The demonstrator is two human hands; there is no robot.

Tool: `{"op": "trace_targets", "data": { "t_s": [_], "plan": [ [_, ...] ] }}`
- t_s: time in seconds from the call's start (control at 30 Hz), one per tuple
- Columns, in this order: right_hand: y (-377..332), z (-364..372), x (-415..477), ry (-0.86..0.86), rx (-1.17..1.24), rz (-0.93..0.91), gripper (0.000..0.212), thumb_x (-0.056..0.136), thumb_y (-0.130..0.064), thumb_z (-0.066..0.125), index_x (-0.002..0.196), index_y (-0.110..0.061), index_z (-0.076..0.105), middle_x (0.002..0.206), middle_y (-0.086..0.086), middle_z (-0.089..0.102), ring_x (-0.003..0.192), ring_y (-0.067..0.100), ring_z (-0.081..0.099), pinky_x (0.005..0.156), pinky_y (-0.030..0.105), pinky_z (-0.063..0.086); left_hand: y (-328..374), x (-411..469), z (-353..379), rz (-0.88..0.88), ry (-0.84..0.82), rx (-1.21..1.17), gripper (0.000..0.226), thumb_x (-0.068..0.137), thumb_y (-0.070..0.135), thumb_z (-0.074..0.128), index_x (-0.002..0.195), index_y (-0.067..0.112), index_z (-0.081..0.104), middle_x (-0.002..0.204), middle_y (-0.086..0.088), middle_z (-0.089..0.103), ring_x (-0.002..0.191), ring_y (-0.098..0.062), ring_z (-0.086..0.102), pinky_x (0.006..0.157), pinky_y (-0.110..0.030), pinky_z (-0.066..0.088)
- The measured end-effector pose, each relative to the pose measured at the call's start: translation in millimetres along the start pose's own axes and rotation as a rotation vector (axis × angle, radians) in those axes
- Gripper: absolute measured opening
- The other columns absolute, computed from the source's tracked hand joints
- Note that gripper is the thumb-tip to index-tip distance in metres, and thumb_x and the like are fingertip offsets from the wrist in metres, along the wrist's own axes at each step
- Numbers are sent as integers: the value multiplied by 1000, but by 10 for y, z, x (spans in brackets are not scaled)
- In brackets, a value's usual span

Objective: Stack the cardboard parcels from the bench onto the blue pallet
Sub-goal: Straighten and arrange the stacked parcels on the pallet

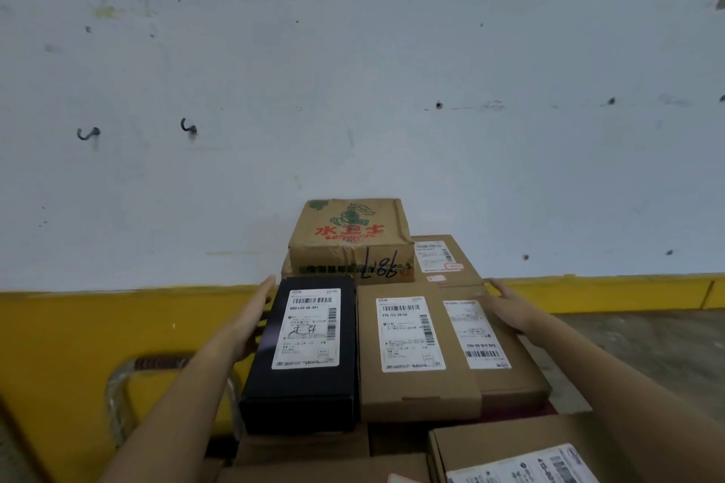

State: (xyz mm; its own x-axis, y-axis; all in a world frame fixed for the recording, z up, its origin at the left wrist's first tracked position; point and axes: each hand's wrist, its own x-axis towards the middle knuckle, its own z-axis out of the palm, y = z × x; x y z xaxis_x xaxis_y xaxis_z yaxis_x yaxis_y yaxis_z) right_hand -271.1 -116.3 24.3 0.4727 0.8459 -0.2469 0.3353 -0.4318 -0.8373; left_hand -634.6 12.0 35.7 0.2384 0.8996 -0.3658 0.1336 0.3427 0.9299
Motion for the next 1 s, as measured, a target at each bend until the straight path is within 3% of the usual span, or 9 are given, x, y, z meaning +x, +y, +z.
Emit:
{"op": "trace_targets", "data": {
  "t_s": [0.17, 0.3, 0.4, 0.5, 0.6, 0.73, 0.8, 0.9, 1.0],
  "plan": [
    [-59, 10, -261, 68, -182, -159, 62, 95, -36, 48, 148, -20, 20, 152, 10, 31, 136, 30, 34, 106, 41, 33, -5, -312, -82, 112, 133, 246, 74, 88, 68, 34, 147, 26, 26, 154, -6, 29, 137, -31, 33, 110, -53, 24],
    [-110, 73, -532, 90, -381, -328, 62, 95, -37, 49, 148, -20, 22, 152, 12, 30, 139, 30, 29, 112, 40, 26, -99, -629, -47, 261, 172, 347, 59, 91, 60, 40, 139, 25, 41, 150, 1, 35, 136, -26, 35, 100, -42, 30],
    [-126, 136, -847, 100, -461, -371, 60, 95, -38, 47, 148, -25, 21, 154, 11, 25, 140, 30, 27, 112, 40, 27, -168, -899, 5, 318, 152, 418, 64, 91, 56, 43, 142, 19, 38, 152, 0, 33, 138, -24, 32, 107, -41, 30],
    [-139, 181, -1181, 96, -498, -428, 60, 95, -39, 46, 148, -27, 21, 155, 8, 24, 139, 28, 30, 111, 38, 29, -202, -1190, 102, 354, 179, 437, 67, 91, 50, 49, 144, 13, 33, 150, -6, 36, 134, -24, 37, 105, -38, 33],
    [-83, 221, -1538, 108, -484, -458, 59, 94, -38, 46, 148, -27, 22, 154, 8, 24, 138, 28, 30, 111, 38, 27, -302, -1551, 197, 414, 130, 467, 56, 93, 42, 51, 140, 15, 38, 141, 0, 45, 120, -19, 47, 87, -27, 36],
    [89, 255, -2067, 134, -469, -411, 61, 94, -41, 46, 148, -26, 22, 155, 8, 20, 140, 28, 28, 113, 42, 28, -545, -1949, 206, 436, 47, 518, 51, 93, 39, 54, 138, 17, 41, 131, 6, 49, 118, -18, 49, 89, -27, 38],
    [243, 284, -2333, 147, -537, -390, 60, 94, -42, 44, 148, -26, 22, 155, 8, 19, 138, 29, 30, 112, 43, 30, -711, -2072, 182, 422, 52, 630, 62, 91, 46, 53, 143, 17, 35, 143, -1, 39, 137, -24, 34, 102, -33, 35],
    [444, 293, -2665, 134, -623, -366, 58, 95, -41, 43, 147, -27, 23, 155, 8, 18, 138, 30, 30, 113, 46, 27, -937, -2252, 162, 332, 133, 810, 82, 85, 60, 51, 150, 20, 19, 159, -4, -5, 146, -29, 4, 115, -47, 17],
    [621, 199, -2899, 183, -666, -315, 58, 93, -47, 42, 146, -27, 27, 155, 8, 21, 140, 29, 25, 114, 46, 25, -1102, -2433, 145, 345, 114, 938, 81, 83, 64, 51, 148, 26, 23, 158, -9, 2, 145, -32, 11, 115, -47, 19]
  ]
}}
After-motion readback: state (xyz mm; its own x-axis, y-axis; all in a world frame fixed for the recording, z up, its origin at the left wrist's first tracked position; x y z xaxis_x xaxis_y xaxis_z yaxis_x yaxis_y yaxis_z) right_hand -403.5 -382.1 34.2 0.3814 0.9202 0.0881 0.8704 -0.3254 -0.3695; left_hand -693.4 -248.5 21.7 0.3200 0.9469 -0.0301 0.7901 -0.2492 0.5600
